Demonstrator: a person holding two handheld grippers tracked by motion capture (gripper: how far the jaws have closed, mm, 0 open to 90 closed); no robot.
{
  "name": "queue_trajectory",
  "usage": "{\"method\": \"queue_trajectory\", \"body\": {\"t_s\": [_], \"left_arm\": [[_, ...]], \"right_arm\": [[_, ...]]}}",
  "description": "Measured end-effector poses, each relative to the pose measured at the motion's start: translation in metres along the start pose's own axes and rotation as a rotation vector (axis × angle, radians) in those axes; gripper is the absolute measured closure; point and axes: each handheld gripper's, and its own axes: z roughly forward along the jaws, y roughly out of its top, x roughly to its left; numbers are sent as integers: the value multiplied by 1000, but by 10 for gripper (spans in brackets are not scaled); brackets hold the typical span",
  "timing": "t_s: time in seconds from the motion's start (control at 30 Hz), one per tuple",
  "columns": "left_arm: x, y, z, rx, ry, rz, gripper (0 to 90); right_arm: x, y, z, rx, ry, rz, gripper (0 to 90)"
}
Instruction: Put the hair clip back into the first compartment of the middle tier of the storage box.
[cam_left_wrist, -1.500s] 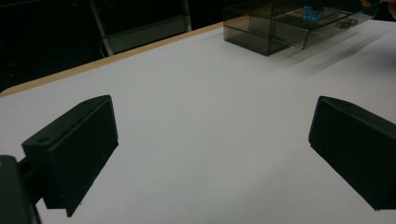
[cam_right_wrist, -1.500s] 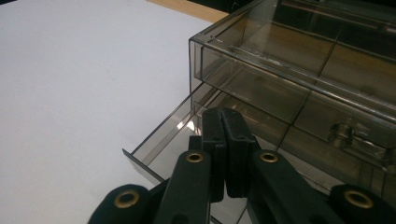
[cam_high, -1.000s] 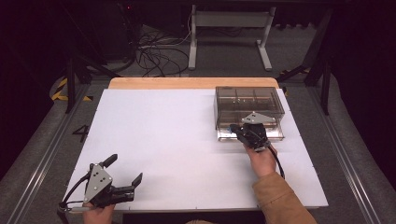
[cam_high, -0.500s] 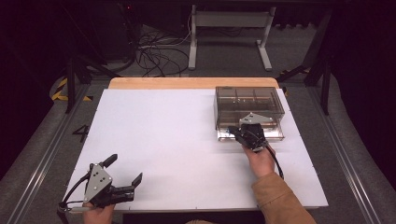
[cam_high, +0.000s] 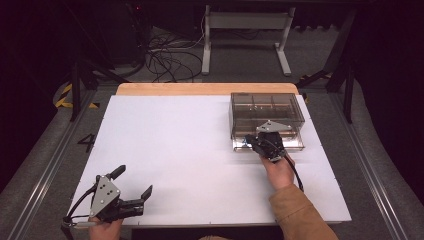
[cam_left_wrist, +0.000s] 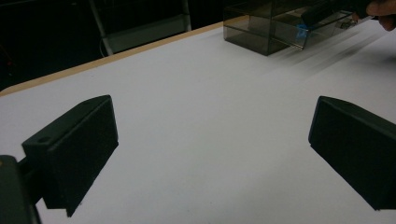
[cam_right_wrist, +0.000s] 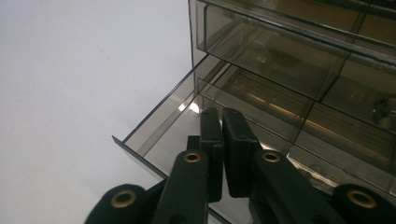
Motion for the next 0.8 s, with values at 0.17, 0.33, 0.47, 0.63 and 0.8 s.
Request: {"method": "queue_trajectory", "body": {"t_s": [0.17, 0.33, 0.47, 0.63, 0.8], "left_arm": [[0, 0, 0, -1, 0, 0, 21], [0, 0, 0, 0, 1, 0, 21], [0, 0, 0, 2, 0, 1, 21], [0, 0, 0, 3, 0, 0, 21], [0, 0, 0, -1, 1, -1, 21]], "right_arm": [[-1, 0, -1, -4, -7, -13, 808], [-1, 1, -4, -19, -12, -17, 759], [-1, 2, -10, -40, -9, -18, 689], [0, 5, -20, -80, 42, -47, 555], [8, 8, -30, -105, 25, -124, 476]]}}
